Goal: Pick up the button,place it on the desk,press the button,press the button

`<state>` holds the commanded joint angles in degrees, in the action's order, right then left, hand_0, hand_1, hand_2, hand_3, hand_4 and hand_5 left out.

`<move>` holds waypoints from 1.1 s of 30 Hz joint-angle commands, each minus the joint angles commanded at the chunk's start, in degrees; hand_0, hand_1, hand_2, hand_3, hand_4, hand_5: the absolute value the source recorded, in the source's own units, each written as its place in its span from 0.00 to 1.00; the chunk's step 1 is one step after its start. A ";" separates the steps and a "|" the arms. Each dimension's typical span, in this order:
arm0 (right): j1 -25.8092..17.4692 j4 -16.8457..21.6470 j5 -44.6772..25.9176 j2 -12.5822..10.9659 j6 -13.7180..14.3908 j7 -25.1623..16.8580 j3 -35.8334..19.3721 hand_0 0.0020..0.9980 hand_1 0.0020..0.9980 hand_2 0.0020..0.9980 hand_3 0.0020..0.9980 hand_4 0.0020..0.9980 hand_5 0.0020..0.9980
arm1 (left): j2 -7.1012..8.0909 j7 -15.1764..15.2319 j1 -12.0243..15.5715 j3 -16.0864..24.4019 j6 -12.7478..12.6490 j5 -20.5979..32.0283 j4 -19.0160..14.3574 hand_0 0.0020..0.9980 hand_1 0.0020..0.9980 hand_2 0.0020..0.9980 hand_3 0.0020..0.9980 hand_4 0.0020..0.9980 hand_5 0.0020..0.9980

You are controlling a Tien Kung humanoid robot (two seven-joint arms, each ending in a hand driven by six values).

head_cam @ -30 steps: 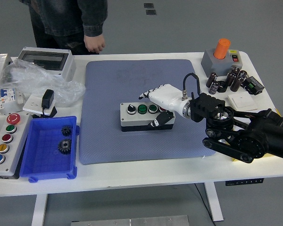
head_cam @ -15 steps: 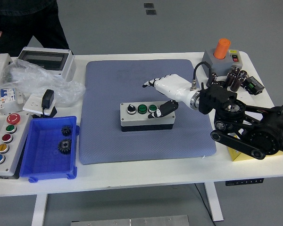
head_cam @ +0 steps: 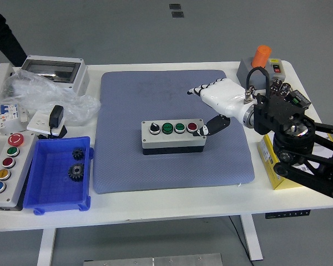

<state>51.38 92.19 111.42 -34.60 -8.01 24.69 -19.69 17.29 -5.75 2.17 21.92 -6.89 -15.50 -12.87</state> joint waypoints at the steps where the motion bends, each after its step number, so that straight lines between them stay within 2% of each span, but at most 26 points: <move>1: 0.19 0.48 -0.24 -0.07 -1.00 0.84 0.50 0.65 0.58 0.42 0.90 0.46 0.10 | 0.01 0.04 -0.03 0.01 -0.01 0.00 0.00 0.62 0.66 0.62 0.68 0.70 0.35; 5: 0.76 1.27 -1.01 -0.04 -3.52 2.98 2.23 0.65 0.58 0.42 0.90 0.46 0.10 | 0.02 0.11 -0.03 -0.12 -0.04 0.13 0.00 0.62 0.66 0.62 0.68 0.70 0.35; 6: 0.85 1.25 -1.13 0.02 -3.79 3.20 2.59 0.63 0.52 0.32 0.92 0.39 0.00 | 0.03 0.12 -0.01 -0.21 -0.05 0.20 0.01 0.62 0.66 0.62 0.68 0.70 0.35; 9: 1.02 0.62 -1.60 0.30 -4.33 3.61 3.70 0.63 0.52 0.32 0.92 0.39 0.00 | 0.06 0.13 0.04 -0.40 -0.07 0.37 0.01 0.62 0.66 0.62 0.68 0.70 0.35; 11: 0.98 0.06 -1.84 0.49 -4.42 3.73 4.28 0.63 0.52 0.32 0.92 0.39 0.00 | 0.08 0.16 0.05 -0.43 -0.08 0.38 0.00 0.62 0.66 0.62 0.68 0.70 0.35; 12: 0.95 -0.12 -1.92 0.56 -4.42 3.76 4.49 0.63 0.49 0.30 0.93 0.40 0.00 | 0.08 0.17 0.05 -0.41 -0.08 0.37 -0.01 0.62 0.66 0.62 0.68 0.70 0.35; 33: 0.35 1.01 -3.49 0.88 -3.59 3.55 8.20 0.63 0.49 0.28 0.92 0.39 0.00 | 0.01 0.19 -0.09 -0.31 -0.06 0.04 -0.04 0.62 0.66 0.62 0.68 0.70 0.36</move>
<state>51.73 93.20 107.93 -33.71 -11.60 28.24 -11.48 17.30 -5.56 2.08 21.61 -6.95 -15.46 -12.91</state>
